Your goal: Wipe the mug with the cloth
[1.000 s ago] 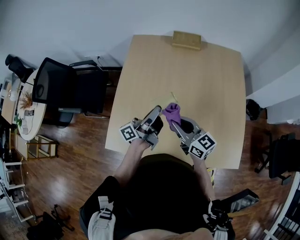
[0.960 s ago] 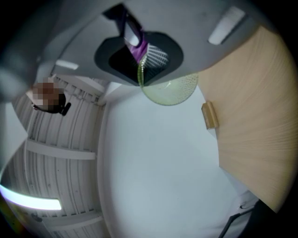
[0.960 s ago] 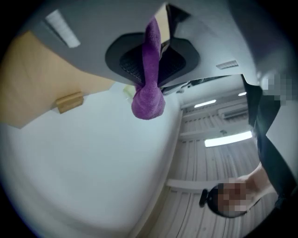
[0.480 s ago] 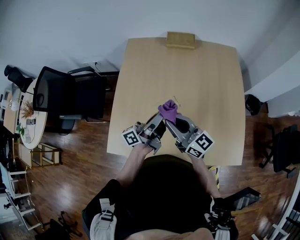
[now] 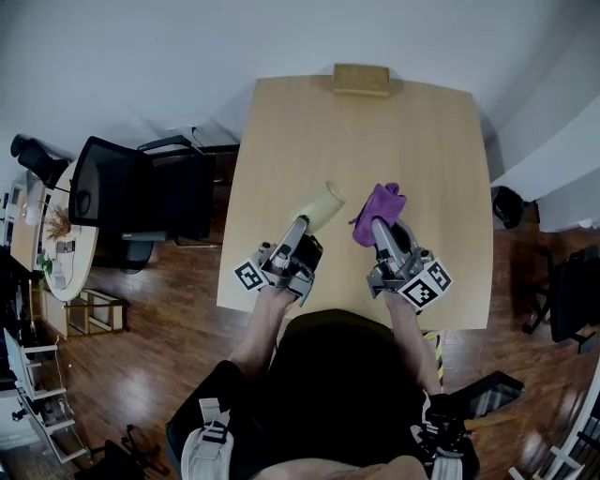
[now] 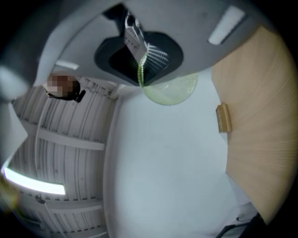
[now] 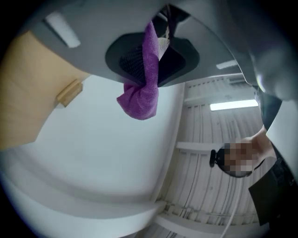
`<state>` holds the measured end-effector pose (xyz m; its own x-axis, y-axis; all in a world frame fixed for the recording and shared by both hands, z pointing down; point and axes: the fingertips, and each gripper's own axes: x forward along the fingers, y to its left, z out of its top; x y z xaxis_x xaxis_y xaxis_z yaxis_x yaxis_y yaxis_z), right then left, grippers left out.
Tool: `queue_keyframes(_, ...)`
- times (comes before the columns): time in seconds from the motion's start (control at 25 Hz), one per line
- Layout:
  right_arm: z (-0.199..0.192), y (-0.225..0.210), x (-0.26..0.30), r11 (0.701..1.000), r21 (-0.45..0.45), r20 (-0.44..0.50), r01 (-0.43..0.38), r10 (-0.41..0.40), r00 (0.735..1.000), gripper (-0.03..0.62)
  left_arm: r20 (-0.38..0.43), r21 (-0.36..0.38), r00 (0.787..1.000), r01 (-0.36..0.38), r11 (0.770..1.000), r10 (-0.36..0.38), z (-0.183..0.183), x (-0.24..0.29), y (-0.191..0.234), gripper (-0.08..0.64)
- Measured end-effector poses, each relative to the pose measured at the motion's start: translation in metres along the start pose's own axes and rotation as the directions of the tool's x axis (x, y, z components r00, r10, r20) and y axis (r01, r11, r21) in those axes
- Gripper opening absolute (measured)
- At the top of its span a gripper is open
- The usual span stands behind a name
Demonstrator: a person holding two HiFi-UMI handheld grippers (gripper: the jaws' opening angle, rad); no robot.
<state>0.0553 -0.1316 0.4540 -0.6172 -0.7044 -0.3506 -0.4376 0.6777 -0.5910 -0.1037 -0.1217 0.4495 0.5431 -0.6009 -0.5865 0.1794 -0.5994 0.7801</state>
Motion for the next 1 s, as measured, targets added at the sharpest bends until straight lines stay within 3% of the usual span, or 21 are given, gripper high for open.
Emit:
queue_keyframes(0.12,0.007,0.005,0.005,0.997,0.064,0.05,-0.035,0.032,0.998,0.061,-0.044,0.013,0.999,0.018,1.0,-0.017,-0.012,0.005,-0.005,0.043)
queue_keyframes(0.28,-0.036,0.033,0.022,0.985,0.112,-0.064,-0.132,0.139,0.988,0.06,-0.074,0.021,0.997,0.025,0.999,-0.023,-0.024,0.012,-0.003,0.046)
queue_keyframes(0.44,-0.081,0.063,0.025,0.96,0.131,-0.238,-0.248,0.274,0.932,0.06,-0.092,0.05,0.995,0.03,0.998,-0.025,-0.021,0.015,-0.002,0.044)
queue_keyframes(0.56,-0.092,0.06,0.021,0.958,0.117,-0.319,-0.26,0.284,0.904,0.061,-0.08,0.056,0.997,0.027,0.998,-0.022,-0.015,0.009,0.001,0.044)
queue_keyframes(0.6,-0.09,0.052,0.017,0.964,0.119,-0.319,-0.238,0.264,0.91,0.061,-0.063,0.053,0.998,0.031,0.998,-0.028,-0.012,0.006,0.0,0.044)
queue_keyframes(0.68,-0.072,0.026,0.008,0.968,0.197,-0.23,-0.157,0.202,0.952,0.061,-0.037,0.057,0.998,0.058,0.997,-0.056,-0.005,0.002,-0.005,0.044)
queue_keyframes(0.72,-0.057,0.01,0.003,0.951,0.283,-0.144,-0.121,0.167,0.975,0.061,-0.034,0.065,0.996,0.081,0.995,-0.079,-0.003,0.001,-0.01,0.044)
queue_keyframes(0.8,-0.028,-0.017,-0.007,0.865,0.488,0.051,-0.116,0.105,0.993,0.06,-0.047,0.087,0.991,0.132,0.987,-0.128,-0.002,0.003,-0.022,0.041)
queue_keyframes(0.88,-0.006,-0.026,-0.009,0.756,0.629,0.2,-0.182,0.069,0.977,0.06,-0.069,0.101,0.986,0.161,0.982,-0.154,-0.006,0.005,-0.028,0.041)
queue_keyframes(1.0,-0.001,-0.009,0.003,0.61,0.735,0.299,-0.295,0.099,0.949,0.06,-0.119,0.116,0.979,0.182,0.977,-0.168,-0.018,0.011,-0.03,0.041)
